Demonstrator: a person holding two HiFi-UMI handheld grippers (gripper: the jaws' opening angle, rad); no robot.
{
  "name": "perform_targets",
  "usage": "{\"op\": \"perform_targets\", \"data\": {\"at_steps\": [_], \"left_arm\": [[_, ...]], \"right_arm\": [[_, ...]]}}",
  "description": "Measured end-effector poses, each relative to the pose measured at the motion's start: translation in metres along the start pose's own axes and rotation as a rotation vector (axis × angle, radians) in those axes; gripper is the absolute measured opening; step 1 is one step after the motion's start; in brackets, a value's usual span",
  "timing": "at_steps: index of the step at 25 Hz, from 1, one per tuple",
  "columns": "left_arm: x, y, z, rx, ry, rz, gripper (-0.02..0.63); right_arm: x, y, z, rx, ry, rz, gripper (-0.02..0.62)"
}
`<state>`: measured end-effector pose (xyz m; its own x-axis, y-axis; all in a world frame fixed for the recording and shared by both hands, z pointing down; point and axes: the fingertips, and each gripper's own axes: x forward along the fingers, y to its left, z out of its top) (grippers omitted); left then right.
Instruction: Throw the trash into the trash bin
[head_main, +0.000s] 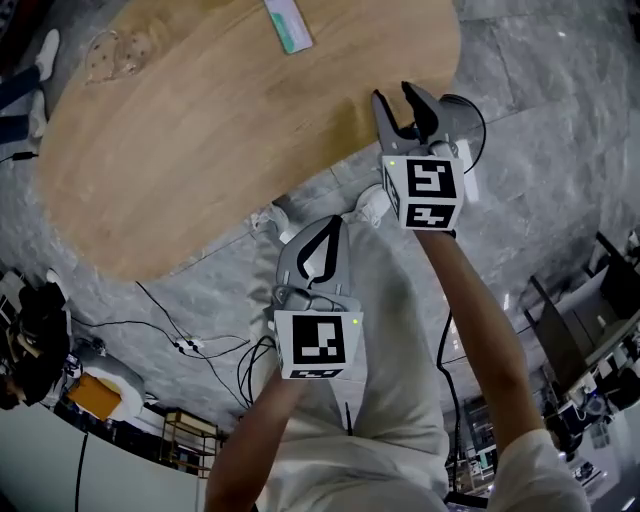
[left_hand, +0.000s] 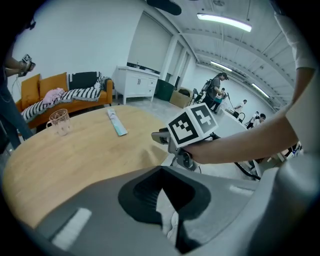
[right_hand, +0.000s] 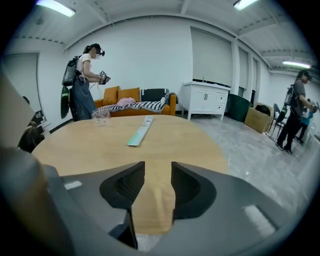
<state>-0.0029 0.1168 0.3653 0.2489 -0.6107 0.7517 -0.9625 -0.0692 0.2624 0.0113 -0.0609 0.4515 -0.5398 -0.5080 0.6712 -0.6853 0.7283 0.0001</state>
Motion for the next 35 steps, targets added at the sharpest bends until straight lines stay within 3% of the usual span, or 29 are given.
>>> {"op": "perform_targets", "data": {"at_steps": [5,10,14,17,22,29,35], "left_arm": [[-0.019,0.025,-0.002,-0.011,0.0,-0.015,0.0],[-0.033,0.054,-0.007,-0.071,-0.006,0.01,0.0],[-0.037,0.066,0.0,-0.091,-0.023,0.016,0.0],[-0.041,0.077,0.002,-0.107,-0.03,0.026,0.0],[-0.044,0.084,0.002,-0.126,-0.028,0.031,0.0],[-0.046,0.091,-0.004,-0.124,-0.024,0.019,0.0],[-0.043,0.087,-0.005,-0.109,-0.021,0.01,0.0]], "right_arm": [[0.03,0.04,0.027,-0.025,0.014,0.061,0.221],[0.059,0.071,0.048,-0.033,0.033,0.092,0.252],[0.085,0.071,0.053,-0.028,0.059,0.085,0.256],[0.1,0.071,0.053,-0.01,0.091,0.074,0.296],[0.11,0.069,0.049,-0.02,0.124,0.052,0.281],[0.111,0.087,0.046,-0.009,0.127,0.063,0.174],[0.103,0.083,0.046,0.015,0.113,0.057,0.16]]}}
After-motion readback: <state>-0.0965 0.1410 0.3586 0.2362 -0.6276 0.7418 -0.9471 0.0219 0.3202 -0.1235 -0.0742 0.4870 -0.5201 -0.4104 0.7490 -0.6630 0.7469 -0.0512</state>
